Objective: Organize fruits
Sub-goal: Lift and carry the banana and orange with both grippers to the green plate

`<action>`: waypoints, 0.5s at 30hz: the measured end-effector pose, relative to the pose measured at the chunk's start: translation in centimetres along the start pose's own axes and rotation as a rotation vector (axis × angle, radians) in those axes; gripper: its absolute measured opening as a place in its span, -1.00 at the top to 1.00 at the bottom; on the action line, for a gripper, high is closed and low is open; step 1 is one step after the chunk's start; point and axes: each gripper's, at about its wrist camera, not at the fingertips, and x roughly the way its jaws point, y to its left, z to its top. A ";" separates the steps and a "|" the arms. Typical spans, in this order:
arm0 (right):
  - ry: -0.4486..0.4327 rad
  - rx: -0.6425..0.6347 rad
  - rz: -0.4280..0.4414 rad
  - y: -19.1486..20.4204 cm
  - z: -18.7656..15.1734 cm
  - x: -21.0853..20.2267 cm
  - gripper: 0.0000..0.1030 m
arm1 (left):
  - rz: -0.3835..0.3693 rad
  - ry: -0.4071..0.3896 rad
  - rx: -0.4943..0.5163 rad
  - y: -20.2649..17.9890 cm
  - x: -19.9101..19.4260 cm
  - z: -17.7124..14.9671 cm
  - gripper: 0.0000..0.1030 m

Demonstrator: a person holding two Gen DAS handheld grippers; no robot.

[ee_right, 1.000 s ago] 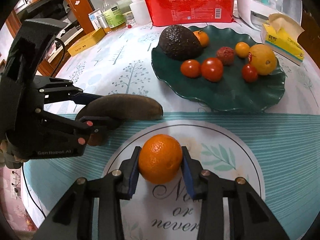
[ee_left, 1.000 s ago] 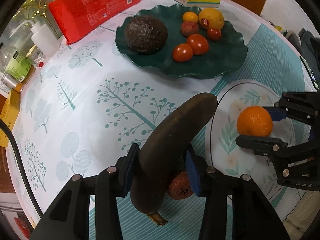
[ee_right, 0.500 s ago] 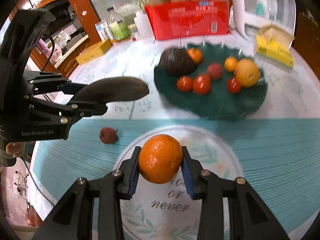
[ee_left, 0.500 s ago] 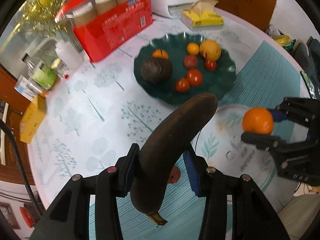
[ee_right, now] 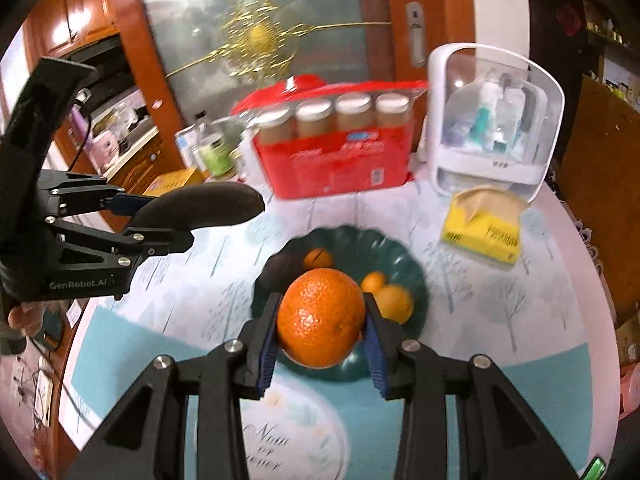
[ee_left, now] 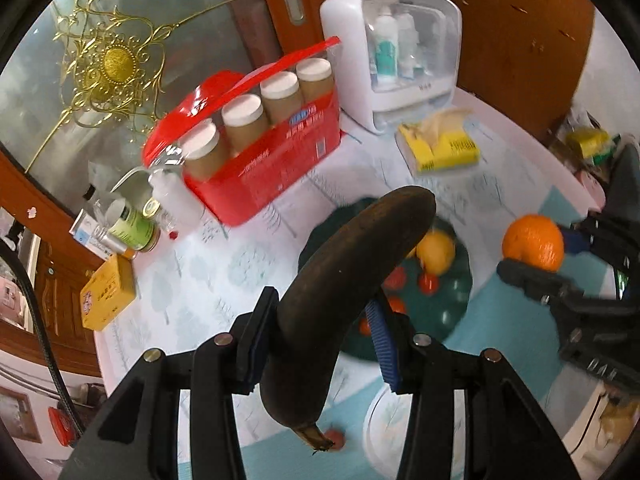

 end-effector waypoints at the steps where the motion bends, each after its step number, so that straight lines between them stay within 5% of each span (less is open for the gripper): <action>1: 0.002 0.004 -0.005 -0.6 0.4 0.6 0.26 | -0.003 0.005 -0.008 -0.2 0.7 0.6 0.15; 6: 0.067 0.047 0.012 -2.7 -0.1 4.9 0.26 | -0.063 0.095 -0.064 -1.9 7.7 2.7 0.15; 15: 0.240 0.058 0.088 -2.9 -5.6 12.5 0.26 | -0.090 0.224 -0.106 -3.7 17.0 1.3 0.15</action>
